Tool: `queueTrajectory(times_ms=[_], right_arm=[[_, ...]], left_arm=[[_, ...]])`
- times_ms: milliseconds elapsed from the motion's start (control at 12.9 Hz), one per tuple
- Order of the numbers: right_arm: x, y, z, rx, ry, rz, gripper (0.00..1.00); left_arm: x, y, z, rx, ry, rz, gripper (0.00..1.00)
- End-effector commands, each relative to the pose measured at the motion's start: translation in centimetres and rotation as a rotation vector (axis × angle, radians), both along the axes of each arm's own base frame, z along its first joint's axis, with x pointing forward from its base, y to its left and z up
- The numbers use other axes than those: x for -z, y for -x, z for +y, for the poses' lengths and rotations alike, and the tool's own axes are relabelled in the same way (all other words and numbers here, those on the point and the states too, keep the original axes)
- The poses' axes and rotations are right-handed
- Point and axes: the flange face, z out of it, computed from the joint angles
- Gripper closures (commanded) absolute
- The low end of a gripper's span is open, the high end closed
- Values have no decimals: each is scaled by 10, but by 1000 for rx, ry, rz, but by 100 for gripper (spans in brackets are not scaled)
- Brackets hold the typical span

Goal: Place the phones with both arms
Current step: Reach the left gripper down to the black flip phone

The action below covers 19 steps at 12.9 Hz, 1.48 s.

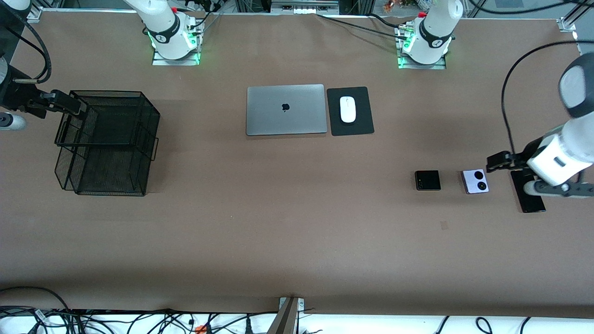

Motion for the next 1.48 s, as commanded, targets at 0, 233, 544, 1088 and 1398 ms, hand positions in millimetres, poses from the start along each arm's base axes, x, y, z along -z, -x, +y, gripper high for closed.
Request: queueTrajectory(times_ms=[0, 233, 544, 1088, 1398], right_arm=[[-2, 1, -6, 11, -3, 6, 0], [-1, 1, -14, 23, -4, 10, 0], [1, 1, -15, 26, -4, 13, 0], [1, 1, -15, 23, -5, 12, 0], [1, 1, -19, 28, -5, 12, 0]], left_arm=[[61, -19, -10, 8, 6, 43, 0], [145, -22, -27, -41, 6, 102, 0], [204, -8, -40, -141, 87, 97, 0], [260, 42, -53, -110, 66, 47, 0], [261, 56, -51, -106, 63, 34, 0]])
